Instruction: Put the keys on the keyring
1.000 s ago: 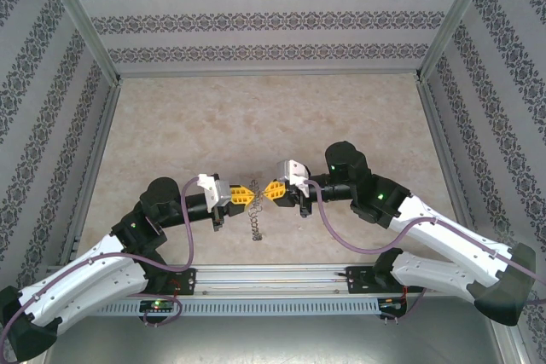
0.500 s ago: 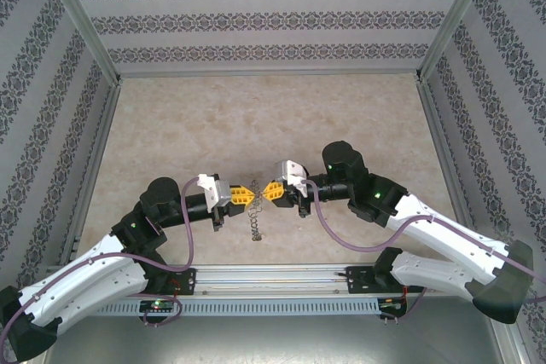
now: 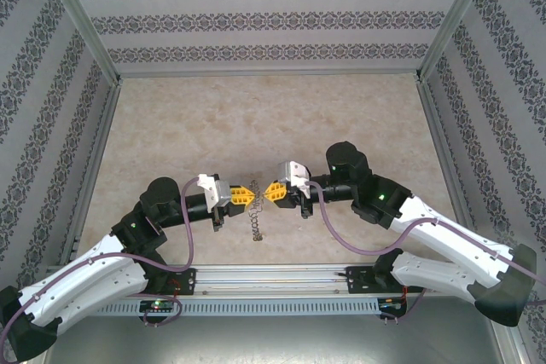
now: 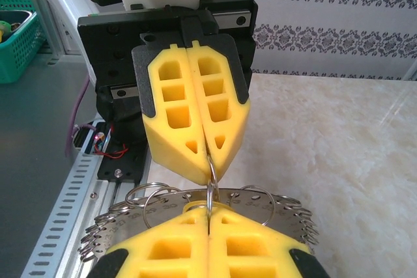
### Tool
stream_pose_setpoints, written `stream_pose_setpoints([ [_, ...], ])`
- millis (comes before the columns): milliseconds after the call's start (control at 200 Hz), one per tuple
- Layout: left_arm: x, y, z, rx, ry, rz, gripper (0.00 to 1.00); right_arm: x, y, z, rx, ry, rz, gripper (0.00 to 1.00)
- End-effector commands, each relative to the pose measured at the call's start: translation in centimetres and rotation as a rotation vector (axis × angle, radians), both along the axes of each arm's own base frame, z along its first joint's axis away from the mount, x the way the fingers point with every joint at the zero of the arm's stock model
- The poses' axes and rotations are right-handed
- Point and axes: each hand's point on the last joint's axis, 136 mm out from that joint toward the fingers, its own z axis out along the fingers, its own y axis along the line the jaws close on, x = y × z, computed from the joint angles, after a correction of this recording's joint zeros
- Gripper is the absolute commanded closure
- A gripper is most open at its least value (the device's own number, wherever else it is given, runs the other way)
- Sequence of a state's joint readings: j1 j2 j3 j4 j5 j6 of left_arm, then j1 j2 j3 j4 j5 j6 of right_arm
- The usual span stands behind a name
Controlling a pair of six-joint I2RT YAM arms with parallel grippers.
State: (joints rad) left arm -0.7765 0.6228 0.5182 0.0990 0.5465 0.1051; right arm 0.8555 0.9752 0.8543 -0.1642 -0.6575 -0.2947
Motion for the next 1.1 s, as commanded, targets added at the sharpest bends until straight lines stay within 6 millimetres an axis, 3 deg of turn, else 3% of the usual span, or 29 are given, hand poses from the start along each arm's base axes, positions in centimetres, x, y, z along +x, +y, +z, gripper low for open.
stream_pose_setpoints([
  [0, -0.06, 0.18, 2.07, -0.054, -0.085, -0.005, 1.00, -0.90, 0.05, -0.15, 0.003, 0.001, 0.046, 1.00],
  [1099, -0.20, 0.27, 2.18, -0.057, -0.087, -0.007, 1.00, -0.20, 0.22, -0.33, 0.009, -0.001, 0.020, 1.00],
])
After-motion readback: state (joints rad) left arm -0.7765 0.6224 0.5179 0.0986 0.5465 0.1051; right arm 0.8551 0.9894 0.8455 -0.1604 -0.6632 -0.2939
